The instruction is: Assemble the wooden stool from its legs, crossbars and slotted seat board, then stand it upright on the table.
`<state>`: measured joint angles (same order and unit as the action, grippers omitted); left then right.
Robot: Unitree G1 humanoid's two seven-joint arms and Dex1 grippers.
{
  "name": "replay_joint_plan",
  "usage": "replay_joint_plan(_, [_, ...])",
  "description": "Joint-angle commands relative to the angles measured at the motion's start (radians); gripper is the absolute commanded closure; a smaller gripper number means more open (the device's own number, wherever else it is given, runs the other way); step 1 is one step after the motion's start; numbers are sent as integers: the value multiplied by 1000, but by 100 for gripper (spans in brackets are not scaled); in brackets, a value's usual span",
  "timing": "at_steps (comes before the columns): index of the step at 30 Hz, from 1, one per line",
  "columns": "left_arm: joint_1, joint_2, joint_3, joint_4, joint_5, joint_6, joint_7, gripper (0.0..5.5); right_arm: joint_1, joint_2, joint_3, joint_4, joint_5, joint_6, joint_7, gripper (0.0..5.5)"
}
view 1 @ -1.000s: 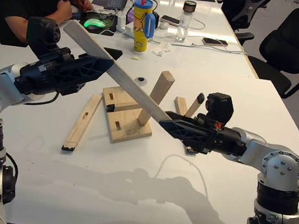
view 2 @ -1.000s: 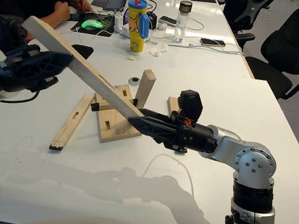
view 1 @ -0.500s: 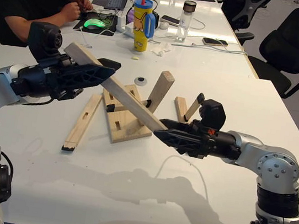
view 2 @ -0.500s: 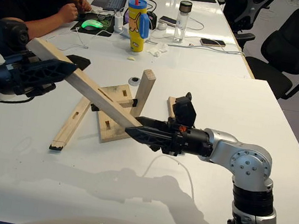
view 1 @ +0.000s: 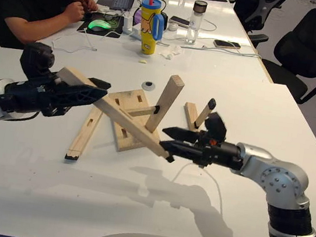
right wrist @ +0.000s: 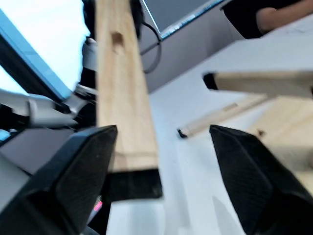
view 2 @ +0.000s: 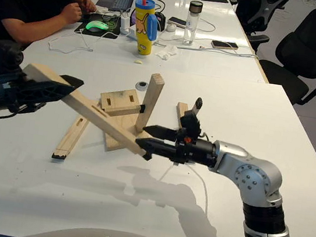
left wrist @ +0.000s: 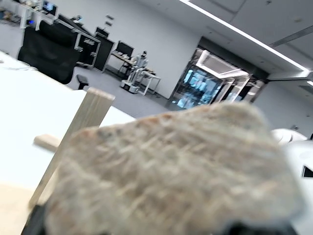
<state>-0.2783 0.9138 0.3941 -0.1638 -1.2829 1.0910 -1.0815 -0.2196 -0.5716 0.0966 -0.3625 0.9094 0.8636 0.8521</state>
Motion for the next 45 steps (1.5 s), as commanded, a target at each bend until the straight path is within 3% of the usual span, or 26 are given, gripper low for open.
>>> replay_joint_plan(1, [64, 91, 28, 28, 128, -64, -68, 339, 46, -1, 144, 29, -268, -186, -26, 162])
replay_joint_plan(6, [3, 88, -35, 80, 293, -190, -66, 339, 29, 93, 310, 147, -573, -427, -108, 162])
replay_joint_plan(11, [-8, 82, -135, 90, 467, -329, -78, 339, -51, 174, 394, 306, -786, -551, -184, 162])
replay_joint_plan(19, [-26, 44, -204, 91, 575, -428, -85, 339, -123, 264, 430, 460, -894, -661, -165, 162])
replay_joint_plan(27, [-107, 85, -288, 133, 696, -515, -145, 339, -142, 276, 480, 553, -958, -511, -97, 162])
replay_joint_plan(35, [-322, 118, -482, 195, 827, -545, -342, 342, -159, 268, 511, 583, -970, -372, -37, 162])
replay_joint_plan(45, [-185, 85, -565, 81, 866, -501, -298, 342, -147, 275, 524, 588, -981, -335, -40, 162])
